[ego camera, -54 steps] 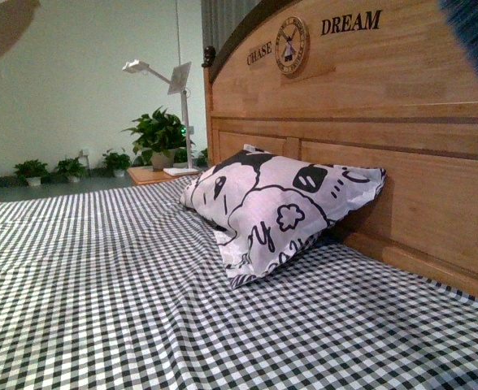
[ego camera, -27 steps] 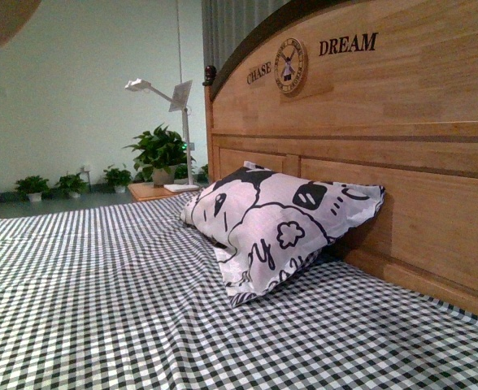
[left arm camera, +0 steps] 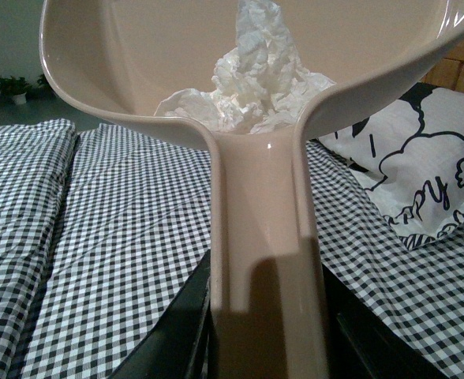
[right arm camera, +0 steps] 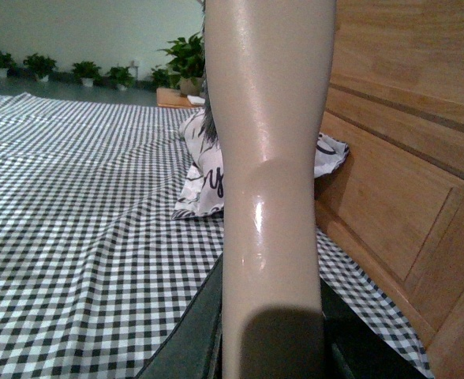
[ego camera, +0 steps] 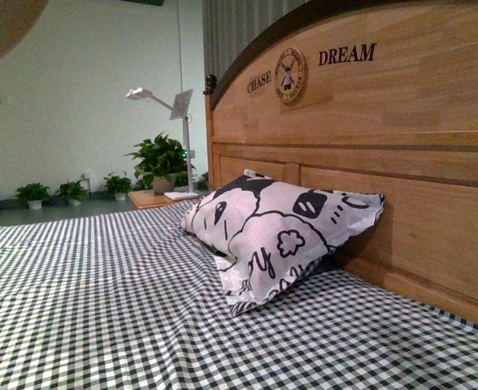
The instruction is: Clean up trash
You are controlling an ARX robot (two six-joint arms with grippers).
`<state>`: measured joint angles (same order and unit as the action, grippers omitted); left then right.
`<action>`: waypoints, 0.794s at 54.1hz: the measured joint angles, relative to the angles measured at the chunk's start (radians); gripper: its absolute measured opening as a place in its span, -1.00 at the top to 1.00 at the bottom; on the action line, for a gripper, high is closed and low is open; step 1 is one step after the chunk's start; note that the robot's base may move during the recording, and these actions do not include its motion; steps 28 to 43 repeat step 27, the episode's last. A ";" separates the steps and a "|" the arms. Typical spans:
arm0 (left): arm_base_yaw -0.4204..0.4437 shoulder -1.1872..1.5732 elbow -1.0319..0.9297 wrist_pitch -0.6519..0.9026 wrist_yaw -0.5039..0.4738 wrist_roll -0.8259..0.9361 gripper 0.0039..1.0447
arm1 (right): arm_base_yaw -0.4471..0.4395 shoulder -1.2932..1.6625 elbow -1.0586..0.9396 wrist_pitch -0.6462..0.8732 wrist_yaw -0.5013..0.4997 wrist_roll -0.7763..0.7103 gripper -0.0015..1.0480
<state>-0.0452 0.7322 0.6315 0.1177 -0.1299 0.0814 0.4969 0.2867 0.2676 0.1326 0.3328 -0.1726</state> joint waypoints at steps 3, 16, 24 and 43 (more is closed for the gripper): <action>0.000 0.000 0.000 0.000 0.001 0.000 0.47 | 0.000 0.000 0.000 0.000 0.000 0.000 0.63; 0.000 0.000 0.000 0.000 0.000 -0.001 0.47 | 0.000 0.000 0.000 0.000 0.000 0.000 0.63; 0.000 0.000 0.000 0.000 0.000 -0.001 0.47 | 0.000 0.000 0.000 0.000 0.000 0.000 0.63; 0.000 0.000 0.000 0.000 0.000 -0.001 0.47 | 0.000 0.000 0.000 0.000 0.000 0.000 0.63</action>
